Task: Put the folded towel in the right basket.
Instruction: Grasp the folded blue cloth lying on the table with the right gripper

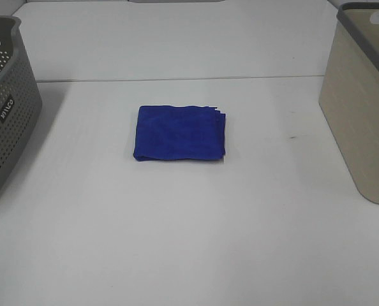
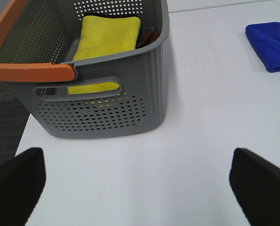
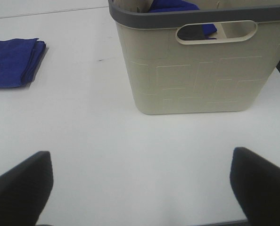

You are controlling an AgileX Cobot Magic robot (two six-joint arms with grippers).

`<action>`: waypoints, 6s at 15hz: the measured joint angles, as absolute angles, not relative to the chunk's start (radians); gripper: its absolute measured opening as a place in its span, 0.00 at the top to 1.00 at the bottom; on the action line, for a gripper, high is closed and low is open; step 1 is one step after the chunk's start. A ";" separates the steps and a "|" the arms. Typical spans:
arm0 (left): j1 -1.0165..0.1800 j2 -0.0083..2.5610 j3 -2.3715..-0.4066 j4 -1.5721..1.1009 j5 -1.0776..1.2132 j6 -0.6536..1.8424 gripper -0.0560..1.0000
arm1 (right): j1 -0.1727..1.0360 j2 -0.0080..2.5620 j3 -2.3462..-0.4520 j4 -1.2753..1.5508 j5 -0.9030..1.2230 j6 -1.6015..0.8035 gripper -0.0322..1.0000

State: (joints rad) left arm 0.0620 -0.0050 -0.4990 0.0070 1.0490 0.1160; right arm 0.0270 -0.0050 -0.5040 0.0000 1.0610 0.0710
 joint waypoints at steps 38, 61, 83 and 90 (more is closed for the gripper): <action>0.062 -0.005 -0.499 -0.029 1.049 0.115 0.01 | 0.027 -0.005 -0.504 0.000 1.061 0.068 0.03; 0.062 -0.005 -0.499 -0.054 1.049 0.115 0.01 | 0.027 0.988 -1.128 0.195 1.203 -0.036 0.03; 0.062 -0.005 -0.499 -0.054 1.049 0.115 0.01 | 0.260 2.487 -2.074 0.497 1.070 -0.048 0.05; 0.062 -0.005 -0.499 -0.048 1.049 0.115 0.01 | 0.259 2.546 -2.093 0.548 1.031 -0.039 0.08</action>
